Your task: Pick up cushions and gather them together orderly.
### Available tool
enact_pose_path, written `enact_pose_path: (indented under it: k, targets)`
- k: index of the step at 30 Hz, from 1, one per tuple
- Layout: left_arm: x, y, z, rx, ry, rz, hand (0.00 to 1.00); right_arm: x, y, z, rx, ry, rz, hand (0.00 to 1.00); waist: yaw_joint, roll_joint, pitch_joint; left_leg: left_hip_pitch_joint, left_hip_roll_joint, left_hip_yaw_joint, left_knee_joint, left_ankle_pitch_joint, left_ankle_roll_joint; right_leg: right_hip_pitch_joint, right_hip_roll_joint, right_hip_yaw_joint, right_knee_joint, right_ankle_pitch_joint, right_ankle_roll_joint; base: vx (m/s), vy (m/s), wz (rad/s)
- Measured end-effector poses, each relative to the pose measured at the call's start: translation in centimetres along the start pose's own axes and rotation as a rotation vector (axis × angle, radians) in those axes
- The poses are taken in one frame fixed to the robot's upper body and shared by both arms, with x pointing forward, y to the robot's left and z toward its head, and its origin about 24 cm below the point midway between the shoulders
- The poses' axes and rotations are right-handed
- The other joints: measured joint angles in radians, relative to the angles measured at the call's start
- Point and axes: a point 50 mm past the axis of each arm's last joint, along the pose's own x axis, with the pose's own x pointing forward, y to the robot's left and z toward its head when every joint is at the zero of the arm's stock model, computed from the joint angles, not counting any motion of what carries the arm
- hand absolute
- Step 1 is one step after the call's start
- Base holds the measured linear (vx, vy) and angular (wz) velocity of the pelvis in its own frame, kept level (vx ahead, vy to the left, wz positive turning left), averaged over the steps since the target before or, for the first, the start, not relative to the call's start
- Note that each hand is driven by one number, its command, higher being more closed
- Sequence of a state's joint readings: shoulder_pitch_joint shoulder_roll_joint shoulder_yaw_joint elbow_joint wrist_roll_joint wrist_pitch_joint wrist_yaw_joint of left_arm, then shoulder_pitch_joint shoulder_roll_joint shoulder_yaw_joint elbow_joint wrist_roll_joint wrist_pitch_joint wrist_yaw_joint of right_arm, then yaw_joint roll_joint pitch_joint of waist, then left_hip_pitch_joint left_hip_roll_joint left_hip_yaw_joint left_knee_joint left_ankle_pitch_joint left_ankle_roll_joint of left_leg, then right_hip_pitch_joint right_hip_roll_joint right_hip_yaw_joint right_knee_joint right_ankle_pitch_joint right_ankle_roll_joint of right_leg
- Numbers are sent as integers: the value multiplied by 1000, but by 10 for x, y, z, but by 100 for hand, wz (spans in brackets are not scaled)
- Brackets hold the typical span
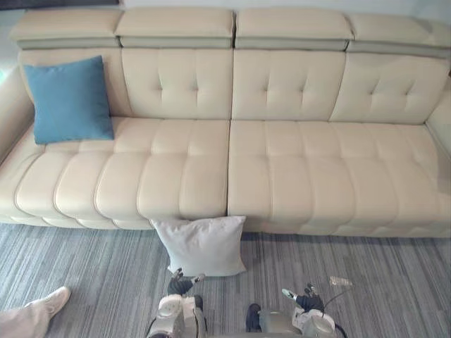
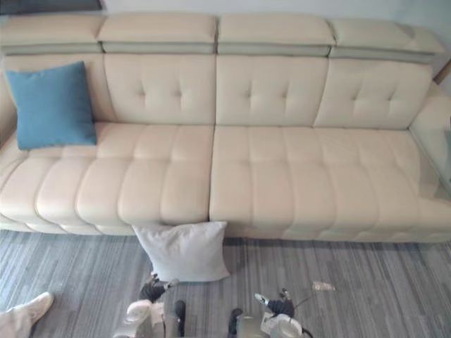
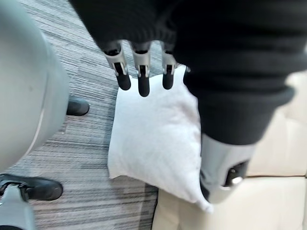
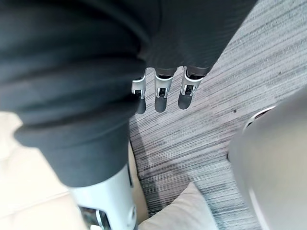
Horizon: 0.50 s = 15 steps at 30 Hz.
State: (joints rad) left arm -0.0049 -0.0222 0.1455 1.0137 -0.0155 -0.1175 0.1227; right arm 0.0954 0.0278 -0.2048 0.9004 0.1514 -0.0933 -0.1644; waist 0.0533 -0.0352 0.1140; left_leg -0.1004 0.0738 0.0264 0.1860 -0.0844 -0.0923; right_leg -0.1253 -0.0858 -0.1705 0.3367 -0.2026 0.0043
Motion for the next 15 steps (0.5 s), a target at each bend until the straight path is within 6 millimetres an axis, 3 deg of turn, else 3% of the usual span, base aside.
enact_pose_path:
  k: [6, 15]
  targets:
    - [-4, 4, -11, -2, 29, 2, 0, -1, -4, -7, -1, 29, -7, 0, 0, 14, -40, 50, -5, -1, -39, 4, 4, 61, 0, -7, -56, 14, 9, 50, 23, 2]
    - [-3, 5, -11, -1, 28, 0, 0, 1, 2, -5, -26, 27, 17, 0, 3, 20, -34, 48, -20, -25, -57, 23, 10, 90, -1, -37, -94, 34, 14, -15, 3, 9]
